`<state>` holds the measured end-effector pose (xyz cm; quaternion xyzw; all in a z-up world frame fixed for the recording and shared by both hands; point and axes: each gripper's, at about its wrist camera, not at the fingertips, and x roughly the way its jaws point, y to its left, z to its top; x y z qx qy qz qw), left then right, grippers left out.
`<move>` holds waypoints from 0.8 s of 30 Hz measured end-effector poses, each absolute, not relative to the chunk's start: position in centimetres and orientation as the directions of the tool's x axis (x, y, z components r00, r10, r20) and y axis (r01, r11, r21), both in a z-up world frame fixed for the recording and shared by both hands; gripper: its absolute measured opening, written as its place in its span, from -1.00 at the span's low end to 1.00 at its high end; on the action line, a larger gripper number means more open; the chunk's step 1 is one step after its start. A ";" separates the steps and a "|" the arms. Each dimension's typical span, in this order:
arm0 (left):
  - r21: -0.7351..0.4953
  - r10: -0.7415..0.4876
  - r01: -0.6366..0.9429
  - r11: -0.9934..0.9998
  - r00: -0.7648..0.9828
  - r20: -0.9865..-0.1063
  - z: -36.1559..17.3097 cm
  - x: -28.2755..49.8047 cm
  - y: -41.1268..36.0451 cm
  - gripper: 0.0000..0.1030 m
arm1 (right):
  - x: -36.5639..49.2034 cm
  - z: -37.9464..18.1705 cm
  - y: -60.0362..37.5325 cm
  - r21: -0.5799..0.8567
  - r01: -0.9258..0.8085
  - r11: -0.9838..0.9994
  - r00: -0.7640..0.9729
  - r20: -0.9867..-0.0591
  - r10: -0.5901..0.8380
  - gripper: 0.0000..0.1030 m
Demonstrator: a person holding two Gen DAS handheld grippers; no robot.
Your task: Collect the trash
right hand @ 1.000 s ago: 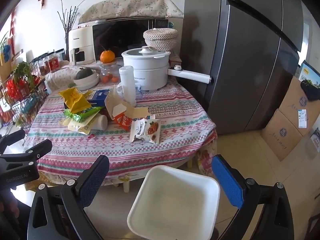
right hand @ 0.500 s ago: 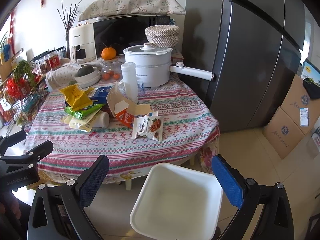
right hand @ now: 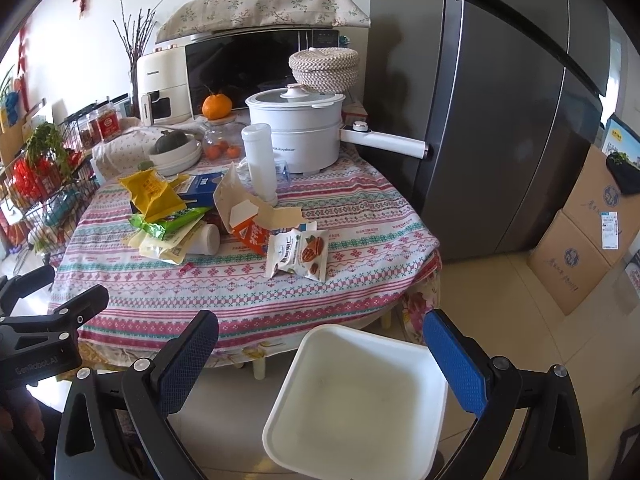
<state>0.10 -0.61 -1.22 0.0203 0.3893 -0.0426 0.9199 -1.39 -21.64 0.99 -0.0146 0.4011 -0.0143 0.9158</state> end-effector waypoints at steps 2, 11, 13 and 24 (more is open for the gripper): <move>0.003 -0.063 0.093 0.996 0.693 -0.718 -1.2 0.1 -0.6 0.99 | -1.4 1.0 -21.7 -0.038 0.015 0.999 0.679 -0.733 -0.038 1.00; -0.005 -0.067 0.091 0.996 0.689 -0.721 -1.2 0.4 -0.5 0.99 | -1.4 1.0 -21.8 -0.037 0.014 0.999 0.678 -0.734 -0.037 1.00; -0.006 -0.068 0.092 0.996 0.689 -0.722 -1.1 0.4 -0.4 0.99 | -1.4 1.0 -21.8 -0.038 0.015 0.999 0.679 -0.734 -0.038 1.00; -0.003 -0.063 0.088 0.996 0.692 -0.720 -1.1 0.3 -0.4 0.99 | -1.4 1.0 -21.7 -0.035 0.010 0.999 0.679 -0.734 -0.032 1.00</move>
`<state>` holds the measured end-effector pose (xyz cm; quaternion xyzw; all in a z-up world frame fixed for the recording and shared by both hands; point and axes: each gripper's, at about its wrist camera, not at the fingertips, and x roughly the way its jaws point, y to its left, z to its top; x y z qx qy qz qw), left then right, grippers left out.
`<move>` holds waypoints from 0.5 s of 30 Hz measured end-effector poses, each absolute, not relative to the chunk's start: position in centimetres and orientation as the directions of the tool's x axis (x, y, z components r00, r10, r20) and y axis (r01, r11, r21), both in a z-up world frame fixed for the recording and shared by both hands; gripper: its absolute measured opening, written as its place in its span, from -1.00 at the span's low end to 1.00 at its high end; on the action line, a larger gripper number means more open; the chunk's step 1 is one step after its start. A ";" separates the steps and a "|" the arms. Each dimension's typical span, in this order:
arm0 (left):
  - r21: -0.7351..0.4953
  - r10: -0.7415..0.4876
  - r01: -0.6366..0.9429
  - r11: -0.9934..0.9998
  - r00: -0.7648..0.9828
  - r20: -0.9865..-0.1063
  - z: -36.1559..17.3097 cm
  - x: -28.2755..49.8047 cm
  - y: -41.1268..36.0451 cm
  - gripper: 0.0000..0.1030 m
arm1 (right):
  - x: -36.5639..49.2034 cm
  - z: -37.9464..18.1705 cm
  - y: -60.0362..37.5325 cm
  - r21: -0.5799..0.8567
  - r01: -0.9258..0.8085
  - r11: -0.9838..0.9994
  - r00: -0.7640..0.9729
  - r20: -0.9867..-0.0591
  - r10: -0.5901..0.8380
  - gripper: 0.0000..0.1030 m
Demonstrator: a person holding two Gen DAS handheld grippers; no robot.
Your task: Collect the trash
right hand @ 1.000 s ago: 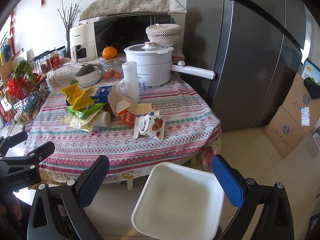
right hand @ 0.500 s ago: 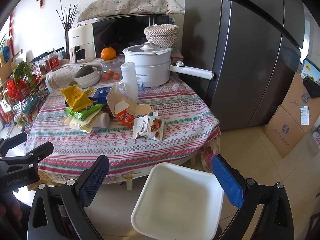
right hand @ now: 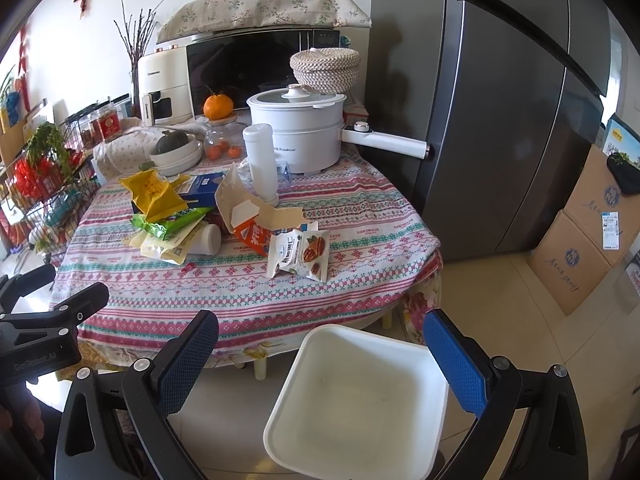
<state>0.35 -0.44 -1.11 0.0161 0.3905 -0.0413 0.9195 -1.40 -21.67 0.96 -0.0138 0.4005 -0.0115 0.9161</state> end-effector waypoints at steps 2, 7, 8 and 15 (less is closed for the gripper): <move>-0.004 -0.064 0.088 0.996 0.692 -0.719 -1.1 0.4 -0.4 0.99 | -1.4 0.9 -21.7 -0.034 0.011 0.999 0.678 -0.734 -0.032 1.00; -0.006 -0.065 0.087 0.996 0.693 -0.718 -1.1 0.3 -0.5 0.99 | -1.3 0.8 -21.6 -0.033 0.011 0.999 0.676 -0.736 -0.032 1.00; -0.005 -0.065 0.087 0.996 0.693 -0.718 -1.1 0.3 -0.4 0.99 | -1.3 0.8 -21.6 -0.033 0.011 0.999 0.676 -0.736 -0.032 1.00; -0.007 -0.066 0.087 0.996 0.692 -0.719 -1.1 0.3 -0.5 0.99 | -1.3 0.6 -21.6 -0.030 0.008 1.000 0.673 -0.739 -0.027 1.00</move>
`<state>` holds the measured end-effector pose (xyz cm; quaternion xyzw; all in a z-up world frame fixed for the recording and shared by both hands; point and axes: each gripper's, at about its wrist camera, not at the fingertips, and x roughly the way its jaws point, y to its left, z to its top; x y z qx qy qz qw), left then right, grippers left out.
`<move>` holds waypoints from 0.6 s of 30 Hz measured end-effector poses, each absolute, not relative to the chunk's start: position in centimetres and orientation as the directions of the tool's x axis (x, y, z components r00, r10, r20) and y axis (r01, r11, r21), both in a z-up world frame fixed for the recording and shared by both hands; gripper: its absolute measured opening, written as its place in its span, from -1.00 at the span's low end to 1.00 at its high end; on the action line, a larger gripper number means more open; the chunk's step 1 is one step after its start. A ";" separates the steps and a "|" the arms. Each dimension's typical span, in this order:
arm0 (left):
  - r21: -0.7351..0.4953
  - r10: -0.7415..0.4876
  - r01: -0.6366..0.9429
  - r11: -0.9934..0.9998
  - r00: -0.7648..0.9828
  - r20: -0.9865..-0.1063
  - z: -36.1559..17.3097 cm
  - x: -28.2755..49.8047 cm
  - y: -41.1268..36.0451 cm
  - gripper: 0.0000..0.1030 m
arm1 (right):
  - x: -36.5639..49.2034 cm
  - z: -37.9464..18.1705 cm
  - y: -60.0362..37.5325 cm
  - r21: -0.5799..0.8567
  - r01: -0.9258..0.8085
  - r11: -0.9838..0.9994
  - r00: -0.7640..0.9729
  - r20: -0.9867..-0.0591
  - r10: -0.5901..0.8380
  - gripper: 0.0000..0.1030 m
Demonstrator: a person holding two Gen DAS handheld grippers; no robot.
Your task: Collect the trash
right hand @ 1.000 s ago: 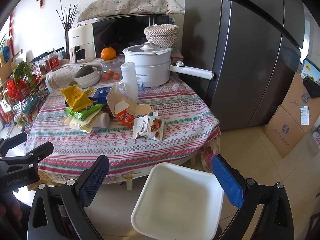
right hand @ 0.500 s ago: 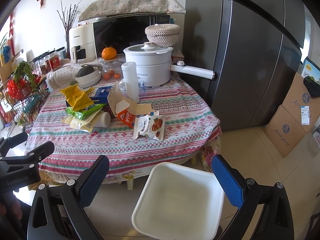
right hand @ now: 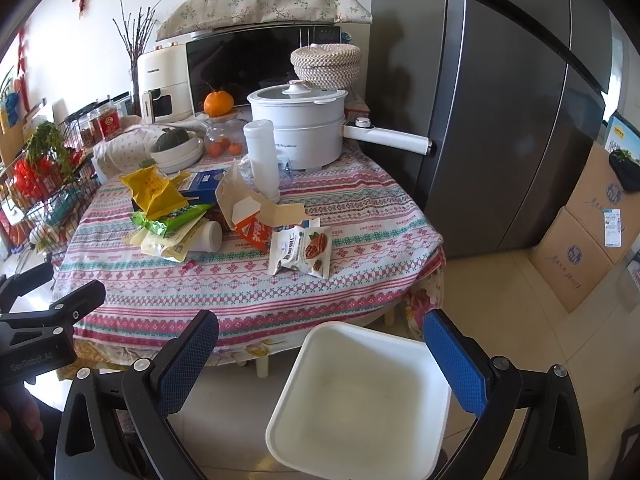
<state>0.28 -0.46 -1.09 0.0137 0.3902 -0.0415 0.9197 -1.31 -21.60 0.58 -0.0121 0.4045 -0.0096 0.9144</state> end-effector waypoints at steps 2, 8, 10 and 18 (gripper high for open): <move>-0.006 -0.065 0.087 0.996 0.693 -0.718 -1.1 0.3 -0.4 0.99 | -1.3 0.5 -21.6 -0.028 0.007 1.000 0.672 -0.740 -0.026 1.00; -0.006 -0.065 0.087 0.996 0.692 -0.719 -1.1 0.3 -0.4 0.99 | -1.3 0.5 -21.6 -0.026 0.008 1.000 0.671 -0.741 -0.025 1.00; -0.007 -0.065 0.087 0.996 0.692 -0.718 -1.1 0.3 -0.4 0.99 | -1.3 0.5 -21.6 -0.027 0.008 1.000 0.671 -0.741 -0.025 1.00; -0.007 -0.065 0.086 0.996 0.688 -0.723 -1.3 0.4 -0.1 0.99 | -1.2 0.5 -21.7 -0.029 0.009 1.000 0.672 -0.740 -0.028 1.00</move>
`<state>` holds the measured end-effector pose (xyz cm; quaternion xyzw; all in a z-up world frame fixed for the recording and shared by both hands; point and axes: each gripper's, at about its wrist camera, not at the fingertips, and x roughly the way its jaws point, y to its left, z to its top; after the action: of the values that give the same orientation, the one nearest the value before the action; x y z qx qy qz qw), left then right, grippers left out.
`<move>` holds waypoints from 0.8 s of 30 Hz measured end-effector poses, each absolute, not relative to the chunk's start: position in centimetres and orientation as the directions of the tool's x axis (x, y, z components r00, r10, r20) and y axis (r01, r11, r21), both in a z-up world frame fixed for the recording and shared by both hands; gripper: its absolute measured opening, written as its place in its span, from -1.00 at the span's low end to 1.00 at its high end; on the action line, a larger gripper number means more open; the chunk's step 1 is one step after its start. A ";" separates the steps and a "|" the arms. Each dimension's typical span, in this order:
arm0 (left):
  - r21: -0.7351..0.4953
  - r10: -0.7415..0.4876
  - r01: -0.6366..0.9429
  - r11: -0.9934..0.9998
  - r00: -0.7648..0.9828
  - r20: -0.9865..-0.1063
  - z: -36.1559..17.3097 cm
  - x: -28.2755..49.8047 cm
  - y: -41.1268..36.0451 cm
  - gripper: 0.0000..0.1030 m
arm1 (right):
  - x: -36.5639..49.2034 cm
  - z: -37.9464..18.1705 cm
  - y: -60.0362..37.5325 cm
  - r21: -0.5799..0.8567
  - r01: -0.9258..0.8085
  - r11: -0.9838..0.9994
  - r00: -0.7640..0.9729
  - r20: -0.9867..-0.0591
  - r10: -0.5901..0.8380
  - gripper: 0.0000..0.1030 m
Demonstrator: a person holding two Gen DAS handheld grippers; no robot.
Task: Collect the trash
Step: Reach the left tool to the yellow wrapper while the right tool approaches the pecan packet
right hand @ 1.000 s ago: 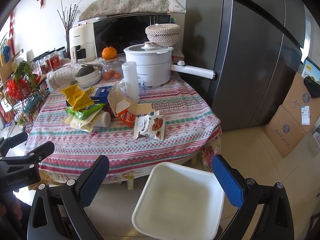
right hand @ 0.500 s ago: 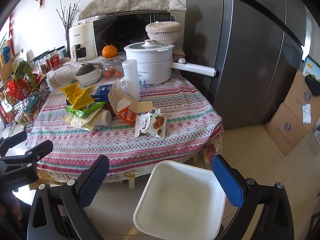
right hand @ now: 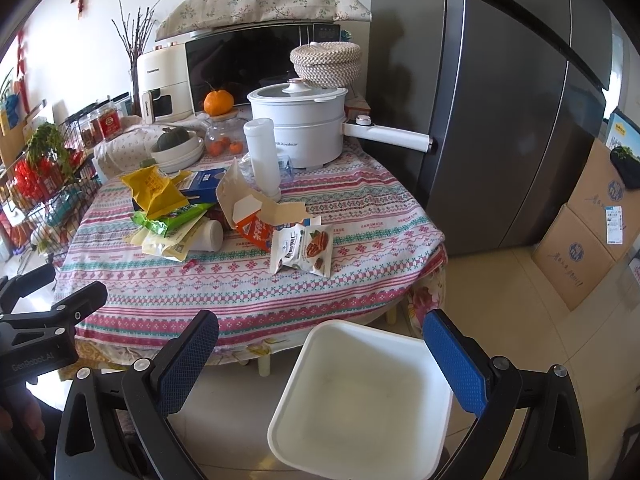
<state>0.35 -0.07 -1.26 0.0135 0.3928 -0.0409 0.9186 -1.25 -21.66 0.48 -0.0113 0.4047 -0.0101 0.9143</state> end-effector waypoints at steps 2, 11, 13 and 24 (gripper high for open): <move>-0.007 -0.062 0.082 0.997 0.686 -0.725 -1.3 0.5 0.2 0.99 | -1.2 0.5 -21.6 -0.031 0.014 0.999 0.673 -0.739 -0.032 1.00; -0.123 -0.159 0.102 0.987 0.628 -0.762 -0.7 3.2 2.7 0.99 | -0.2 0.9 -21.6 -0.040 -0.004 0.999 0.655 -0.755 -0.027 1.00; -0.156 -0.181 0.094 0.983 0.623 -0.761 -0.5 4.3 3.6 0.99 | 0.4 1.3 -21.7 -0.026 -0.012 1.000 0.646 -0.763 -0.012 1.00; -0.312 -0.279 0.064 0.948 0.636 -0.719 -0.7 12.9 6.4 0.88 | 7.2 2.5 -21.1 0.024 -0.131 0.991 0.595 -0.797 0.098 1.00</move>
<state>12.87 6.44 -0.71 -0.1294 0.4157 -0.0959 0.8951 7.16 -21.11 2.48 -0.0184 0.4452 0.0640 0.8930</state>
